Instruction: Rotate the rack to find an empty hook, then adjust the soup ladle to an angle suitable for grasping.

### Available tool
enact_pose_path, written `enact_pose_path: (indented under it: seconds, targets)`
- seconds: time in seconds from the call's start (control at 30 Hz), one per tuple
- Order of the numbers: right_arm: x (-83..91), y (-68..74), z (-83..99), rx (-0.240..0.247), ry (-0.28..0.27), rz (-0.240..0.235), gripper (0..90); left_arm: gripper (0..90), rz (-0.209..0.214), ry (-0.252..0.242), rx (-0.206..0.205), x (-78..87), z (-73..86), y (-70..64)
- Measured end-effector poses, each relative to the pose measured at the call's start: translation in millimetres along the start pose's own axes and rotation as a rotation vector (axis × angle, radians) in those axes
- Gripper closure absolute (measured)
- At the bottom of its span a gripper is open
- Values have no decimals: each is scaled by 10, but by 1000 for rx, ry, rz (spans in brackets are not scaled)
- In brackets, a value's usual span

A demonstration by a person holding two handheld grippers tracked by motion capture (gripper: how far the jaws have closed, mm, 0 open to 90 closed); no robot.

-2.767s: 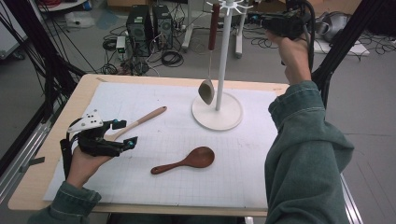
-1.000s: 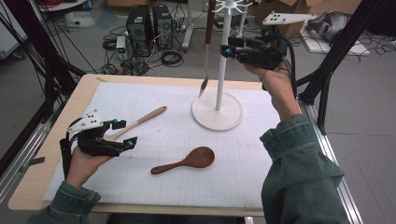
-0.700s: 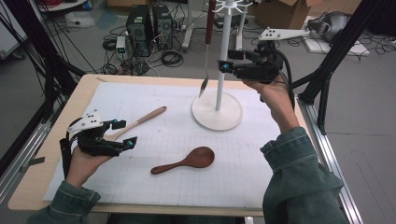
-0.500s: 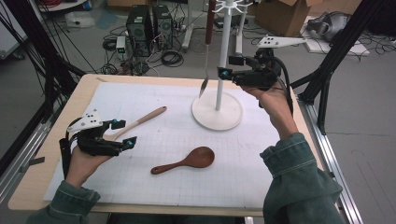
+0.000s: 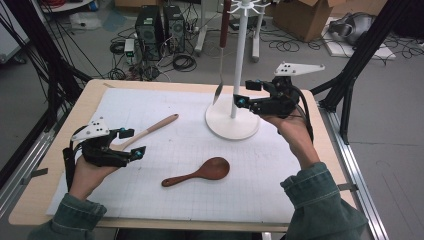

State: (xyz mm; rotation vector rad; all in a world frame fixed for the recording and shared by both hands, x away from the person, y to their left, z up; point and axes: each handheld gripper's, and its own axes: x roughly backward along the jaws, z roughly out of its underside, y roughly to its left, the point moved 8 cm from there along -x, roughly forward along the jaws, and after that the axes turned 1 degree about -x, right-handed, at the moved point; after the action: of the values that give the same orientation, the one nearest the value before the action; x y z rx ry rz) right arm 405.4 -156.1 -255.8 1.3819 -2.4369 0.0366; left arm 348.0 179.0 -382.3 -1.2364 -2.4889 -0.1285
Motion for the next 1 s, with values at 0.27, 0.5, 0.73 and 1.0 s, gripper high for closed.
enact_pose_path:
  seconds: [0.27, 0.5, 0.73, 1.0]
  targets:
    - [49, 86, 229, -5, 5, -8, 231, 225, -3, 7, -4, 6, 18, 14]
    - [64, 139, 497, 7, 39, 3, 216, 269, -9, 29, -12, -31, 78, 63]
    - [118, 139, 761, -11, 54, 12, 213, 330, -18, 79, -28, -136, 198, 121]
    - [193, 103, 975, -41, 43, 28, 211, 412, -15, 105, -38, -197, 231, 227]
